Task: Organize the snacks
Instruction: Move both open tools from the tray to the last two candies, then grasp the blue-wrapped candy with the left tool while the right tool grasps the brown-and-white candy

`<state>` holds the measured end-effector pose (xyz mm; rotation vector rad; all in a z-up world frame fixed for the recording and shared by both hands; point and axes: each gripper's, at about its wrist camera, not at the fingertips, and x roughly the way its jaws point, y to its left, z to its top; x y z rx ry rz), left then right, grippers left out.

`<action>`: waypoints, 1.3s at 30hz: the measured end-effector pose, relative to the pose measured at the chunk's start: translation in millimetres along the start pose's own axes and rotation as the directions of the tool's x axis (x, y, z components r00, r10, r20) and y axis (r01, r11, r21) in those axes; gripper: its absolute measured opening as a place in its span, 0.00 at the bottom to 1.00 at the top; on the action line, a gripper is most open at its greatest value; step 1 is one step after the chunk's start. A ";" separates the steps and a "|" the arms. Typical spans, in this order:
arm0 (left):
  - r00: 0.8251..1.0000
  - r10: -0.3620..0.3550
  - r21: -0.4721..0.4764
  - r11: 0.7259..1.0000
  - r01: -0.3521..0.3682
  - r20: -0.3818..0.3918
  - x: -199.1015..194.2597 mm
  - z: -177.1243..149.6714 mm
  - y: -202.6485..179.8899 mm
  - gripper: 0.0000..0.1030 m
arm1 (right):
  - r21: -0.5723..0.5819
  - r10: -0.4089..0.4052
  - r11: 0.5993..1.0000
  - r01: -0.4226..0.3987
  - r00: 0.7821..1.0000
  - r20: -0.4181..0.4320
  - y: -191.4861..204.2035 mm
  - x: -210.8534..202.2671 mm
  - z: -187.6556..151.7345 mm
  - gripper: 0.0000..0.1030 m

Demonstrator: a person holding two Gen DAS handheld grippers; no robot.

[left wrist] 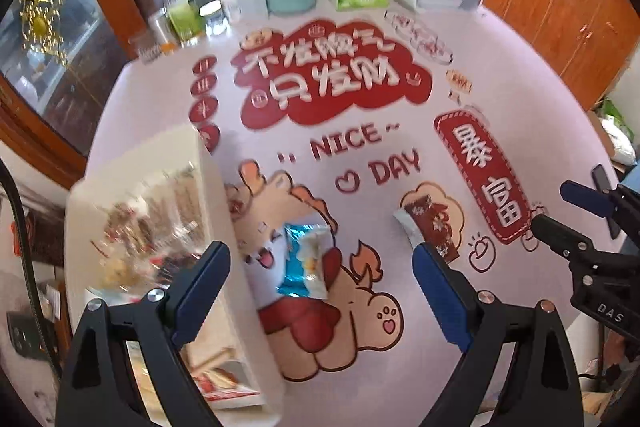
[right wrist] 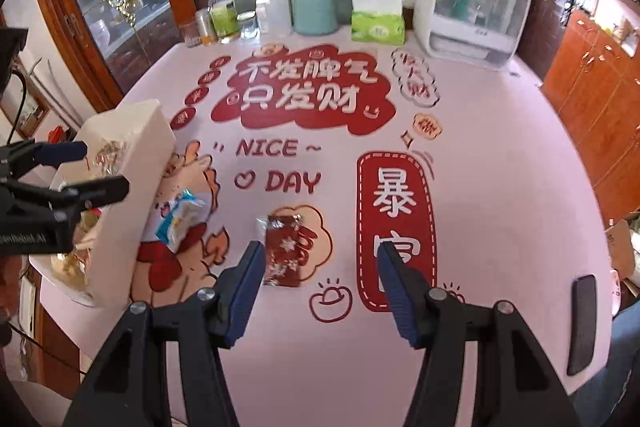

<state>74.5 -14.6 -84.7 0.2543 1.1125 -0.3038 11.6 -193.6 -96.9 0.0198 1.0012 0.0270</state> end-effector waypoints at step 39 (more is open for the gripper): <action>0.948 0.173 0.138 0.980 -0.140 -0.265 143.8 -0.4 -18.1 0.70 | -0.161 0.070 0.982 -0.098 0.983 -0.171 32.1 134.9 -20.8 0.40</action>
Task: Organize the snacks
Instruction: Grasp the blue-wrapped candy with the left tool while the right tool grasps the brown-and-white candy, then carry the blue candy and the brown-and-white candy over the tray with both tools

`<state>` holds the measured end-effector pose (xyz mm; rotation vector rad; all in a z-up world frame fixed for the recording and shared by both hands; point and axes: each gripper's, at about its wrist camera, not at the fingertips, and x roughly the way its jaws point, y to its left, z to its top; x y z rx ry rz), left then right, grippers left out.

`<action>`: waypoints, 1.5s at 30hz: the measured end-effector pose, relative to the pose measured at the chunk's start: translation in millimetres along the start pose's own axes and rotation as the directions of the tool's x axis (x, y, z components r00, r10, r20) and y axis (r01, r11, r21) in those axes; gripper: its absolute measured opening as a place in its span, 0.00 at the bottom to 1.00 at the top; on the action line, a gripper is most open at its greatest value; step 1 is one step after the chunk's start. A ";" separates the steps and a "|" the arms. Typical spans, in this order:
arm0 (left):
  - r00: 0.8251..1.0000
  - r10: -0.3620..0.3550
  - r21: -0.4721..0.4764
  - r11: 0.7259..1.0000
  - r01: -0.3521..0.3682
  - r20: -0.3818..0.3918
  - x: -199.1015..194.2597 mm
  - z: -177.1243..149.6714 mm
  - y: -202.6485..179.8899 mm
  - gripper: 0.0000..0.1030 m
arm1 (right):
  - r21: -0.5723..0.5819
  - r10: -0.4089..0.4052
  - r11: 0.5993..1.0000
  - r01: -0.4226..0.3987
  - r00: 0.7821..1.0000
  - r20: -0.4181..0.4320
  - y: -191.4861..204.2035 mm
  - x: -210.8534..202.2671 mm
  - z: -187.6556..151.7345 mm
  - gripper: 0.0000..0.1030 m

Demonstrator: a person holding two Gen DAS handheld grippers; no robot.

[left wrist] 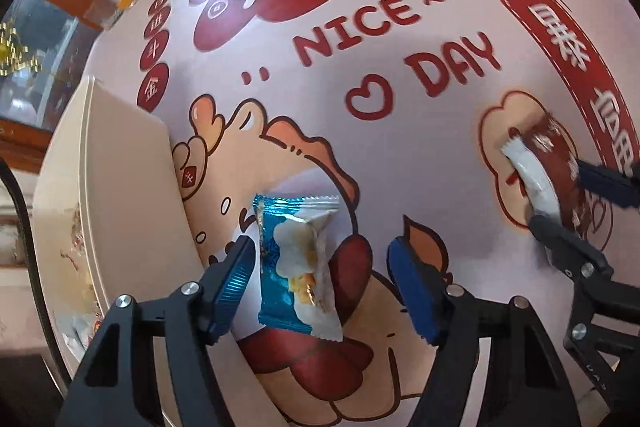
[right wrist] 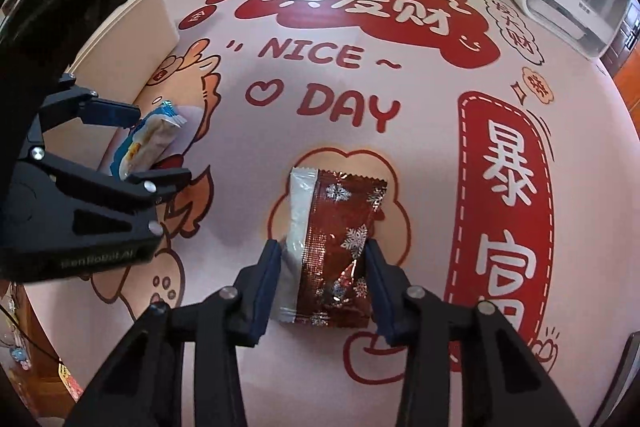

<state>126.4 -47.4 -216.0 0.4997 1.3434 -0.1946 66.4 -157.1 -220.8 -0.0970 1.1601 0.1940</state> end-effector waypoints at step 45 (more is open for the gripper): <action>0.880 -0.131 0.002 0.989 0.146 0.456 -187.4 -97.5 114.0 0.20 | 0.094 0.023 0.995 -0.039 0.985 0.172 90.6 -125.2 21.9 0.34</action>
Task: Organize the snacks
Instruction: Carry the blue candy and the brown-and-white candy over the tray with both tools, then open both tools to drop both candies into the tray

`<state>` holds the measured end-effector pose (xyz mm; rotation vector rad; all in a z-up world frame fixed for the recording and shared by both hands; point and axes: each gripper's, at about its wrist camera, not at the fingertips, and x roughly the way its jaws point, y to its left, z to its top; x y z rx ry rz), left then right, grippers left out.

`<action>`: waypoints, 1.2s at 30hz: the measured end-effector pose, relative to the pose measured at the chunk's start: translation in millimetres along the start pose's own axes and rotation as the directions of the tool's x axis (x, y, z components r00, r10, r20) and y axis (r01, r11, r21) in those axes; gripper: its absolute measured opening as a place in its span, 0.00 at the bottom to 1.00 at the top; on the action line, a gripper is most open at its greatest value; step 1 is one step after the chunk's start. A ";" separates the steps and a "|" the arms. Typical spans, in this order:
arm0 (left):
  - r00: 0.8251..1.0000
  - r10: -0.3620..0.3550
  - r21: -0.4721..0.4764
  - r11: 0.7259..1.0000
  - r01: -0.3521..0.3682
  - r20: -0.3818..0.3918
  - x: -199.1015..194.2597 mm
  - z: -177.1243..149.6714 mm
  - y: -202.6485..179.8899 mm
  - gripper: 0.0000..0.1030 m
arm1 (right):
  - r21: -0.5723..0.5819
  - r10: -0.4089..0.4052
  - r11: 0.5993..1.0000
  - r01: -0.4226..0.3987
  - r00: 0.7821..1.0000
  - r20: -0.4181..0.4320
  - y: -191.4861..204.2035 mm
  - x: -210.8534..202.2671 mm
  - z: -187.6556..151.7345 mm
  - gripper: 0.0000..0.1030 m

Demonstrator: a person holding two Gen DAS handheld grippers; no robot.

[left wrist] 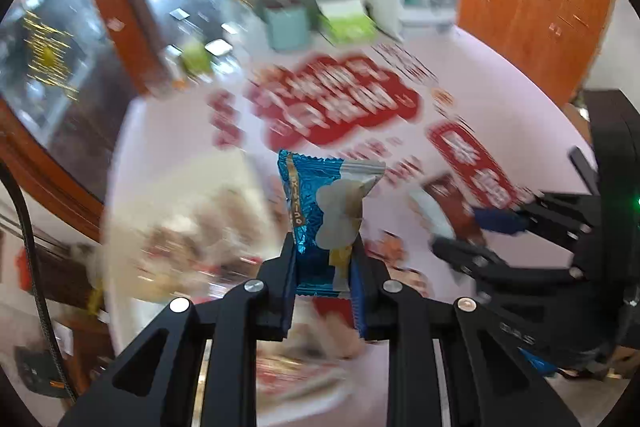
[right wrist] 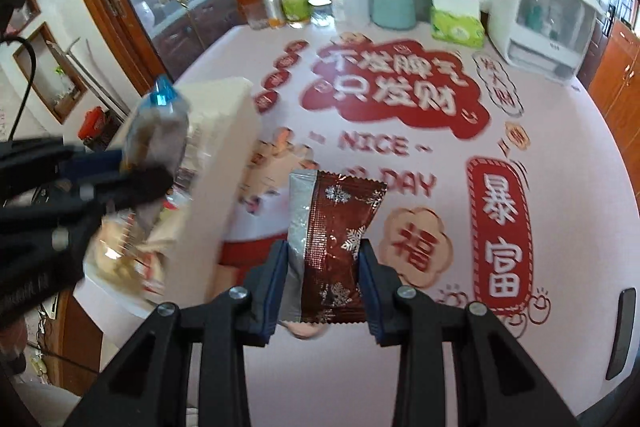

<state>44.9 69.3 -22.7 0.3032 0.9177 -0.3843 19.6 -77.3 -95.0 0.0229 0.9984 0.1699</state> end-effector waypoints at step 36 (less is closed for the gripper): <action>0.989 0.079 -0.246 0.968 -0.046 0.127 5.4 15.2 218.4 0.21 | -0.076 -0.019 0.996 0.037 0.974 0.227 182.0 -6.0 146.7 0.36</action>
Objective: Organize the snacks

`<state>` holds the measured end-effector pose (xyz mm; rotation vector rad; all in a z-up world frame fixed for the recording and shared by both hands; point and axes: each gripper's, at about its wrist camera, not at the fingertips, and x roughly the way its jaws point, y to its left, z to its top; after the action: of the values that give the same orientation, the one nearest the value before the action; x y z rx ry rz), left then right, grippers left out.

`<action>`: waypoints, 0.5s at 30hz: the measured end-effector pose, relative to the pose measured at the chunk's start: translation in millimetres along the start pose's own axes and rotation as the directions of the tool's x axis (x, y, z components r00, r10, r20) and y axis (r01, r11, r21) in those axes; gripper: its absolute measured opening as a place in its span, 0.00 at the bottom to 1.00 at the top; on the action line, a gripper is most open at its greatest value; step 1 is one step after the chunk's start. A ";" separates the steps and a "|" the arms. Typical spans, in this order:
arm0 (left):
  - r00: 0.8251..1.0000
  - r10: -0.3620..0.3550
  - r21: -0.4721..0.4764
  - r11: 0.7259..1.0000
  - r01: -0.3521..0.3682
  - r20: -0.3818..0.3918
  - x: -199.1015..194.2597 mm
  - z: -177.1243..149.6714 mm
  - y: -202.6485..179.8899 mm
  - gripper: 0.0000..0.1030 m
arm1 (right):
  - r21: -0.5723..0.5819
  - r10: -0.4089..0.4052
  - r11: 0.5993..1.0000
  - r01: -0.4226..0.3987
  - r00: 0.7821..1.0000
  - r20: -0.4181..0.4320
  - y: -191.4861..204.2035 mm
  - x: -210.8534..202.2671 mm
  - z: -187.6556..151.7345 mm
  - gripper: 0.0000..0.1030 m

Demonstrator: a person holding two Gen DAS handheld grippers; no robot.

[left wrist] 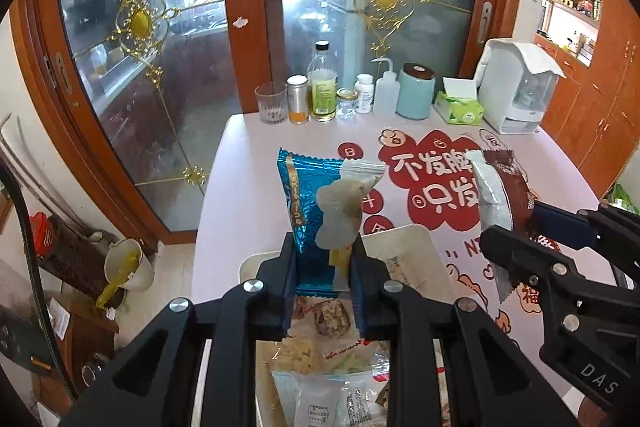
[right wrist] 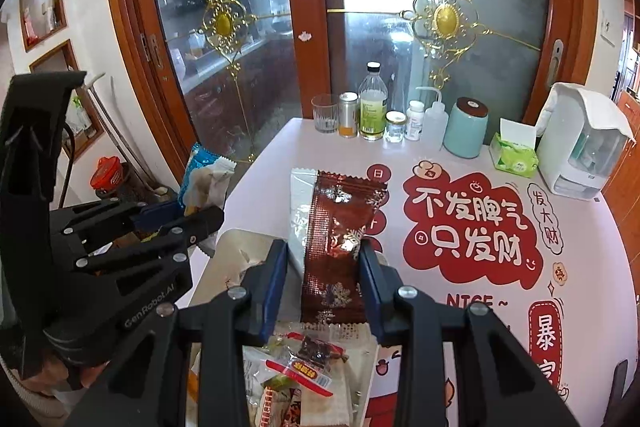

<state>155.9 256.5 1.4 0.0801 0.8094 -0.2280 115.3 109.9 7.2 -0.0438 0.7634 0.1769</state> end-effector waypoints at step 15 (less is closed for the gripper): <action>0.998 0.028 -0.077 0.997 -0.032 -0.061 8.8 -16.6 11.4 0.92 | 0.054 0.014 0.999 -0.010 0.996 -0.088 -1.2 16.2 -17.9 0.54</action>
<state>152.7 268.7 -16.6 0.0259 0.8749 -0.1663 114.8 109.2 -17.0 0.0036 0.8564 0.1669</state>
